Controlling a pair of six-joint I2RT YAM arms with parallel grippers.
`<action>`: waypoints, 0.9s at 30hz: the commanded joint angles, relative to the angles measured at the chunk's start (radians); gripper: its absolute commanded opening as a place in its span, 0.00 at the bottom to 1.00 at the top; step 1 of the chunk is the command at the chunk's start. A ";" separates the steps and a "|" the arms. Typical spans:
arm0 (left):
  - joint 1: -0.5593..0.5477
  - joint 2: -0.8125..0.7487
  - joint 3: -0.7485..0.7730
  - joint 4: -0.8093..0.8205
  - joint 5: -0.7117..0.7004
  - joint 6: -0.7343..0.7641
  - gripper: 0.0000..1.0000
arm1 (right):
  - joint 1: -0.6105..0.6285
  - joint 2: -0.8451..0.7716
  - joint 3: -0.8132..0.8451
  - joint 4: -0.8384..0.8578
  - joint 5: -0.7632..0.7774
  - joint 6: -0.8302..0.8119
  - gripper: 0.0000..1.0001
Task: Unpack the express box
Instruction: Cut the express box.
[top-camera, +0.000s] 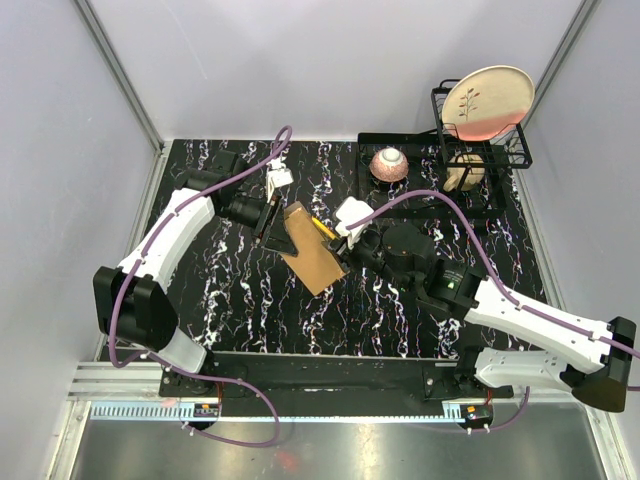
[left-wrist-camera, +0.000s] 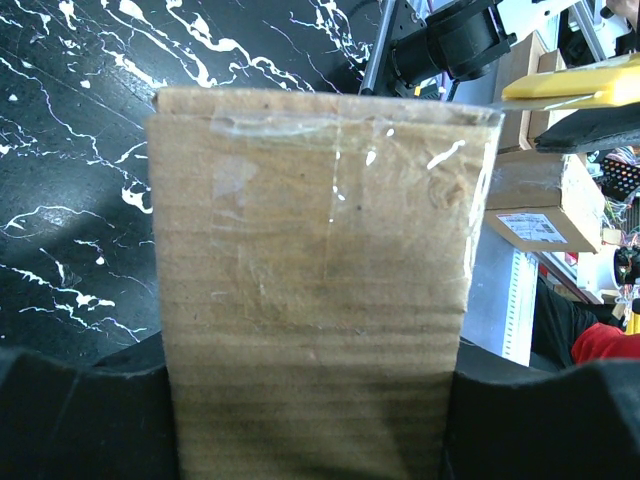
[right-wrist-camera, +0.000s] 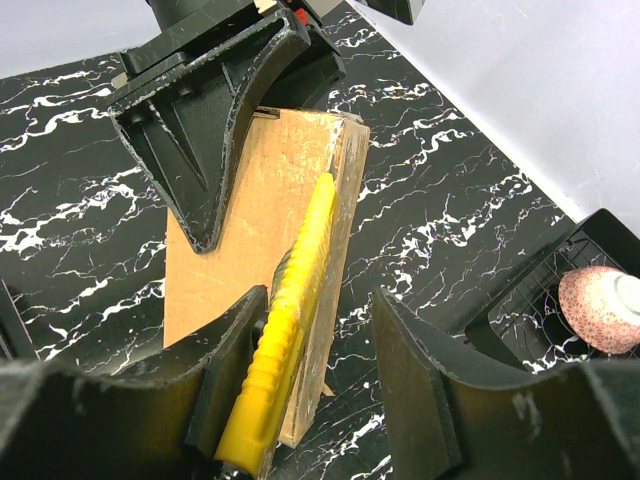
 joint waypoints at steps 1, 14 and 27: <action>-0.004 -0.034 0.045 0.004 0.077 0.012 0.11 | -0.003 -0.005 0.006 0.004 0.021 0.014 0.00; -0.004 -0.014 0.059 0.004 0.079 0.015 0.11 | -0.003 0.024 0.013 0.021 -0.014 0.048 0.00; -0.003 -0.006 0.068 0.004 0.065 0.018 0.10 | -0.003 0.035 -0.008 0.024 -0.025 0.119 0.00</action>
